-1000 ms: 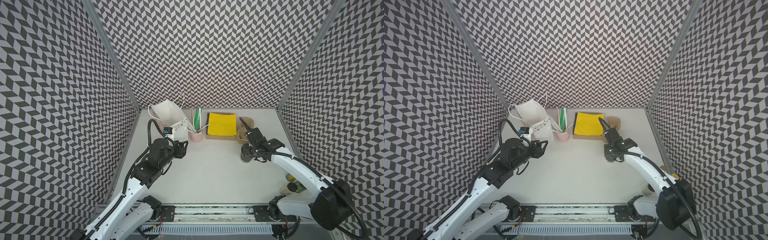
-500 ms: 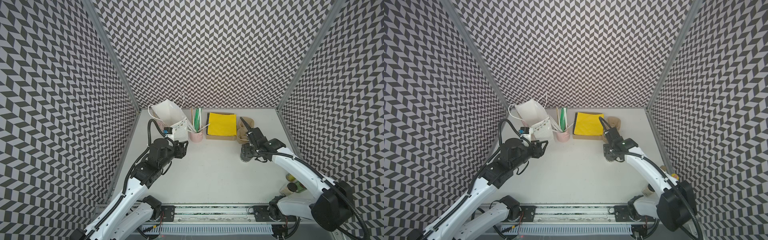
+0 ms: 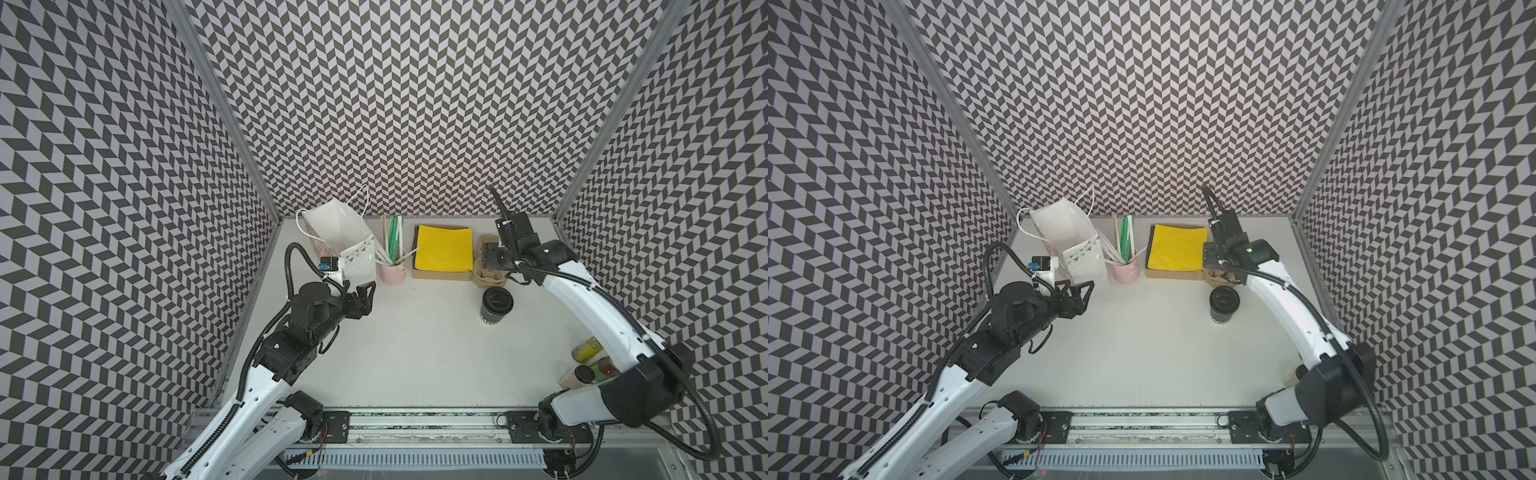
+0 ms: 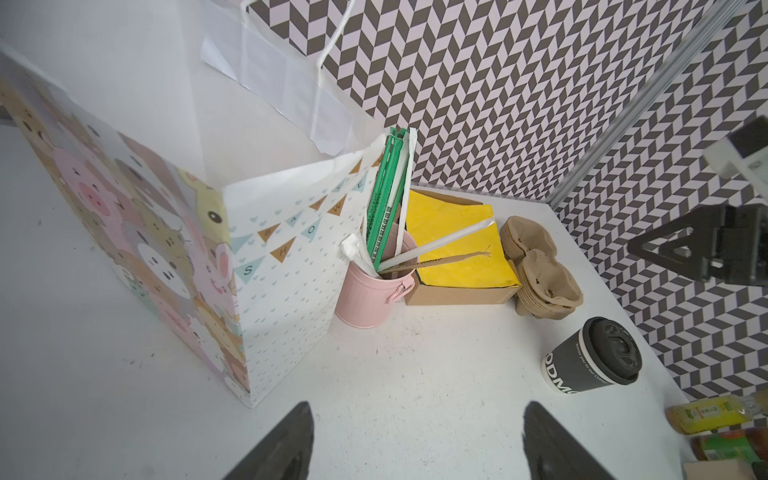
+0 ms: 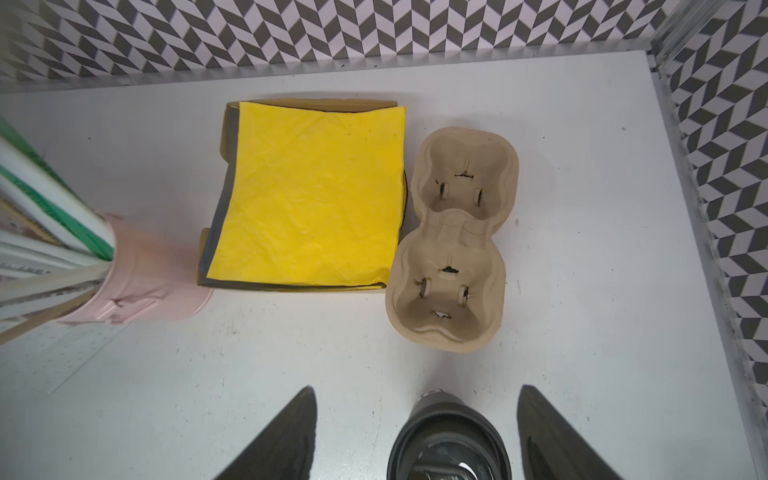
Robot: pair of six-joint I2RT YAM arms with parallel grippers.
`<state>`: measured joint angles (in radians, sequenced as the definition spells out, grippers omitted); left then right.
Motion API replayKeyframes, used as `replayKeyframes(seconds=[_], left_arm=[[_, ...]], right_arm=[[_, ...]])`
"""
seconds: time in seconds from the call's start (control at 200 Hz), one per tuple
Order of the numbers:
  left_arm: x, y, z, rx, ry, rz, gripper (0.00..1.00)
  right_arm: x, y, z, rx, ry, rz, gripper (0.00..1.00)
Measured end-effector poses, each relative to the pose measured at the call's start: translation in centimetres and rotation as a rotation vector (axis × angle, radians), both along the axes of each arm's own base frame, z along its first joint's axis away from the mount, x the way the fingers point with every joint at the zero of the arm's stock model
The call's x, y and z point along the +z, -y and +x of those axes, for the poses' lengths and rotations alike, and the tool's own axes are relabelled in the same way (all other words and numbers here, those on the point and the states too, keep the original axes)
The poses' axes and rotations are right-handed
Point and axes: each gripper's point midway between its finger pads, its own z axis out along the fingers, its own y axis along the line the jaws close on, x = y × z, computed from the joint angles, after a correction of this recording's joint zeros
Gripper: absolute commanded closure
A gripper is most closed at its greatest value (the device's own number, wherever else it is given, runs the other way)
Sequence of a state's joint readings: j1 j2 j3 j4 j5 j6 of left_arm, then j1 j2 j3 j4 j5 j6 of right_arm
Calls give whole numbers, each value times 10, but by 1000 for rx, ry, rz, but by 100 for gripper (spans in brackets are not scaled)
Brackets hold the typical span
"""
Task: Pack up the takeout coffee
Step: 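Set the cup down beside the carrier and release it with the right gripper, then grasp the pulp cup carrier edge with the right gripper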
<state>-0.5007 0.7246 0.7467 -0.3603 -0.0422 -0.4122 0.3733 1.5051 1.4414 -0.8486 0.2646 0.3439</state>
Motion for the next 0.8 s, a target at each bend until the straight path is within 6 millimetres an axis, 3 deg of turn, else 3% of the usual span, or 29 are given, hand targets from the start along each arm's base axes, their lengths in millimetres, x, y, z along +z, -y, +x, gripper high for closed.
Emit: replayKeyframes(seconds=[0.21,0.375,0.586,0.801], left_arm=[[2,-8,0,40,17,10,7],[1,-9,0,56,18,27,3],[0,-12,1,75,19,36,1],[-2,-10,1,73,14,43,1]], right_arm=[[-53,12,41,-62,-125,-34,33],[-80,18,73,-92,-179,-54,37],[-108,21,83,-101,-243,-72,39],[-115,28,89,-118,-254,-76,43]])
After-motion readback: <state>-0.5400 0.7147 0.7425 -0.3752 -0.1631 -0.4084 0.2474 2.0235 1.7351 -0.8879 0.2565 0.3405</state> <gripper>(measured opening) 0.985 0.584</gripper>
